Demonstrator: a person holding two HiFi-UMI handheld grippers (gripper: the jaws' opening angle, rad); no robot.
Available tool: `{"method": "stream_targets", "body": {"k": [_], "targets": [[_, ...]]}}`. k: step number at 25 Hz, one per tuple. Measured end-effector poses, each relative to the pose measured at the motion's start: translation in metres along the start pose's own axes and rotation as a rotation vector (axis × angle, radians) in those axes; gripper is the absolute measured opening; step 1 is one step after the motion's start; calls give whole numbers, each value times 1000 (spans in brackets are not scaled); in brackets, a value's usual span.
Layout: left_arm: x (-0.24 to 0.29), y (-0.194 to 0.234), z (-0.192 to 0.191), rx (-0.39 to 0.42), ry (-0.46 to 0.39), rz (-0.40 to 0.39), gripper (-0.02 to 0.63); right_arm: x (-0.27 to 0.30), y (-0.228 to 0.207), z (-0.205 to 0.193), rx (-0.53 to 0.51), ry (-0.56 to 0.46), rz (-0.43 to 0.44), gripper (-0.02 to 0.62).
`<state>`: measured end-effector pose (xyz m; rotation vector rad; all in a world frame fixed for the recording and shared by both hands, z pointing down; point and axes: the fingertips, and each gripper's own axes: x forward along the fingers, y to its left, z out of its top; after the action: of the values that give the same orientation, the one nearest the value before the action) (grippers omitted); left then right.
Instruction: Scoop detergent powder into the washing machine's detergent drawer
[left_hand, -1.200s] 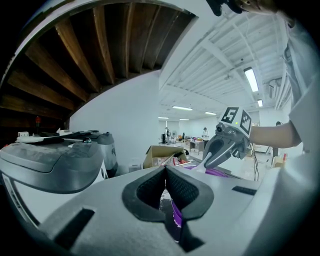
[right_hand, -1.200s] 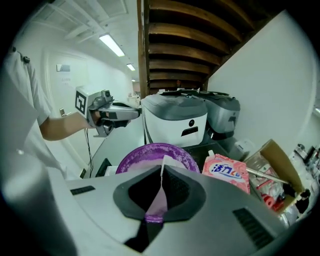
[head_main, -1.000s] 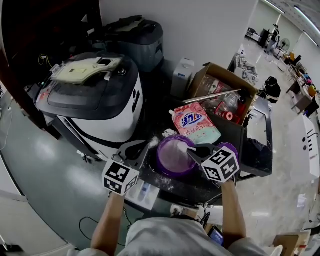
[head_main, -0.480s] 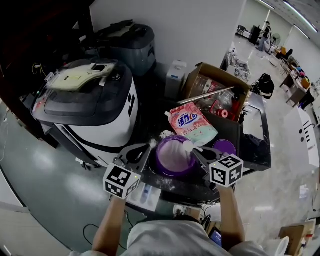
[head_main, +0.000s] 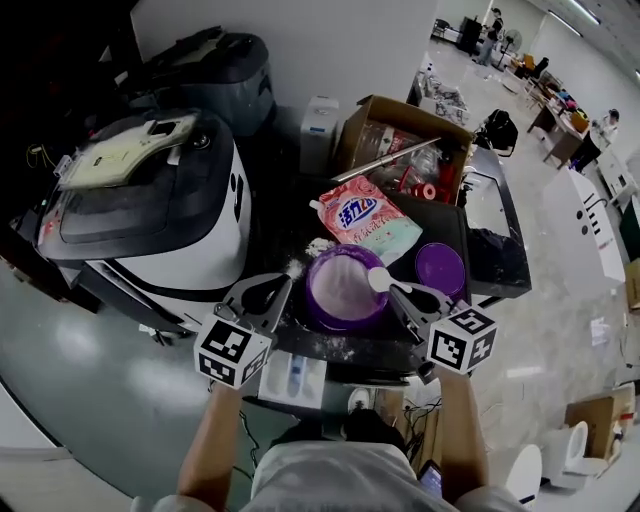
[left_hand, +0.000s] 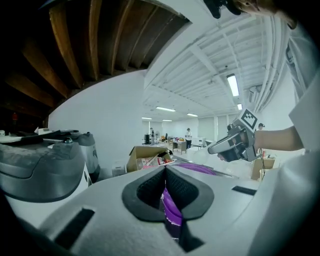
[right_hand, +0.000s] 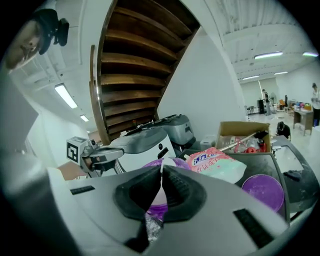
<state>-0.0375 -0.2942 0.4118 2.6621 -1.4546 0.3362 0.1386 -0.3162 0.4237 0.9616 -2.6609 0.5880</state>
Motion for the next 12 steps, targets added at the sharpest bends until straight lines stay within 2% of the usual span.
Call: {"method": "stream_targets", "body": {"k": [7, 12], "targets": [[-7, -21, -6, 2, -1, -44, 9, -25, 16, -14, 24, -20, -16, 3], [-30, -39, -3, 21, 0, -37, 9, -44, 36, -16, 6, -49, -6, 3]]}}
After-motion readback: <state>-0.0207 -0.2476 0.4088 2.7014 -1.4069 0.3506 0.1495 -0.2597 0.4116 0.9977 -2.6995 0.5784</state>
